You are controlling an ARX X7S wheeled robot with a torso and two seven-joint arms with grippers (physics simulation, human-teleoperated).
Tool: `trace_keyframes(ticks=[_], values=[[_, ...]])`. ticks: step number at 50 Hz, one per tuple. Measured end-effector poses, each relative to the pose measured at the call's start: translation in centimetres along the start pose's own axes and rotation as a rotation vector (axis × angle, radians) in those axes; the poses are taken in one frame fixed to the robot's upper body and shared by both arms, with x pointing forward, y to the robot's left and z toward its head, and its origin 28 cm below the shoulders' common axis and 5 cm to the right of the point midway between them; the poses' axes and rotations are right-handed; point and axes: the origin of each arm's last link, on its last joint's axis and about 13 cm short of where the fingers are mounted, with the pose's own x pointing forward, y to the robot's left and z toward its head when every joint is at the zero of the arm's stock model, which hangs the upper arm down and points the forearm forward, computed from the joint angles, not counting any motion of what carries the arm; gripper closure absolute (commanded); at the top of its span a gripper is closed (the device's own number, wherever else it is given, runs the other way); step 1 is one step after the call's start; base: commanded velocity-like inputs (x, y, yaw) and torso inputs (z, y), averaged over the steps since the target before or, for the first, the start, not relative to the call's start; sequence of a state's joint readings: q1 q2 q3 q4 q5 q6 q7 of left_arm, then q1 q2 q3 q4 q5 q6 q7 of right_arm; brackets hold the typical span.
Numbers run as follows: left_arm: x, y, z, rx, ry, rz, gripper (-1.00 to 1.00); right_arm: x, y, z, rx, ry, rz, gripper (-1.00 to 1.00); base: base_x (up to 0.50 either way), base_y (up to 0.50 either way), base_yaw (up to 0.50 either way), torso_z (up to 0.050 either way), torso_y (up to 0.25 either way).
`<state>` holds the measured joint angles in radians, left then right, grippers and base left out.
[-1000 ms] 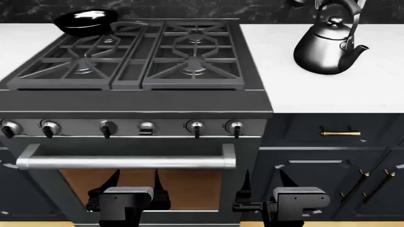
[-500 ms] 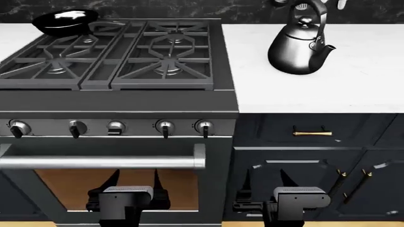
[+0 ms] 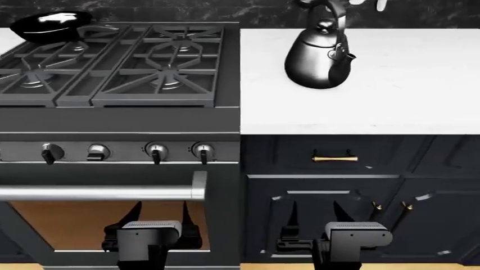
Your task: Pick the kettle from the counter and place it on a stove burner. Then turn the burner on.
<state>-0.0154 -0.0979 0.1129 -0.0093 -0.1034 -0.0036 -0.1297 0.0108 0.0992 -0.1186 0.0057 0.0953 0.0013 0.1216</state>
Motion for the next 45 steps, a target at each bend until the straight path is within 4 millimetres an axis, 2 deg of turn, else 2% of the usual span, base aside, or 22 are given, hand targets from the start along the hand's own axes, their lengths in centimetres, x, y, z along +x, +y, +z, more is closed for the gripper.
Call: trace_keyframes(ticks=[22, 45], values=[[0.01, -0.03, 0.02, -0.002, -0.003, 0.004, -1.0, 0.01, -0.02, -0.01, -0.002, 0.004, -0.003, -1.0, 0.0, -0.27, 0.0, 0.0, 0.0], [-0.07, -0.01, 0.05, -0.012, 0.008, -0.003, -1.0, 0.02, 0.02, -0.07, -0.003, 0.008, -0.001, -1.0, 0.0, 0.0, 0.0, 0.05, 0.0]])
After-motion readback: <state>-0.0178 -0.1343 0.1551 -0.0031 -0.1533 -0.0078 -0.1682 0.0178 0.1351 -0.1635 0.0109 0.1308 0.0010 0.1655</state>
